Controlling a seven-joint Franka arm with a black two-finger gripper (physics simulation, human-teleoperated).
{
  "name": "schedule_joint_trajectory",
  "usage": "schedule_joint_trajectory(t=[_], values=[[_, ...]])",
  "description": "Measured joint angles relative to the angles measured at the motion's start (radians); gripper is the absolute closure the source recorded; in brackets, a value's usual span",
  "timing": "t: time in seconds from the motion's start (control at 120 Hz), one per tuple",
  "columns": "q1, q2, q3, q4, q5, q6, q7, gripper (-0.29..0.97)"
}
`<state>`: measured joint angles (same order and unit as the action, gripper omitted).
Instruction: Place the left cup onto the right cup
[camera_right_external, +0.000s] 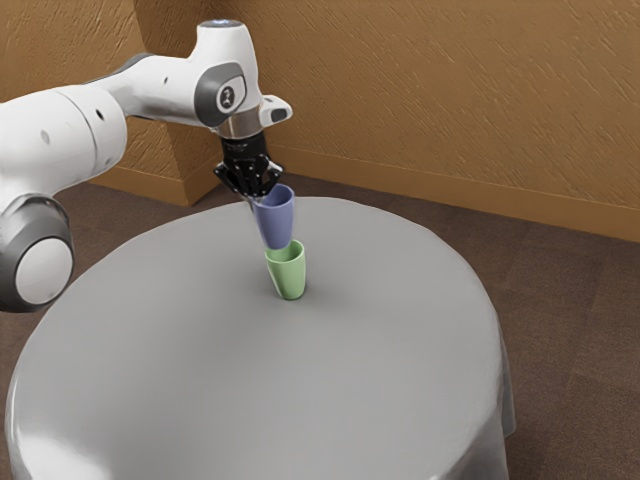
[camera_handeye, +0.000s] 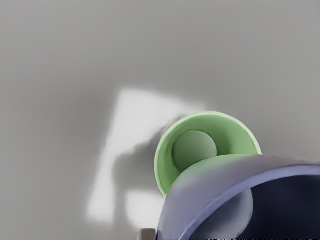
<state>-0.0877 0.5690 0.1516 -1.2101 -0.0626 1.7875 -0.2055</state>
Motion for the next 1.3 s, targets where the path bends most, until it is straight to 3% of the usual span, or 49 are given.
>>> schedule_joint_trajectory(t=[1.3], values=[[0.016,0.079,-0.003,0.051,-0.003,0.023,-0.001,0.79]])
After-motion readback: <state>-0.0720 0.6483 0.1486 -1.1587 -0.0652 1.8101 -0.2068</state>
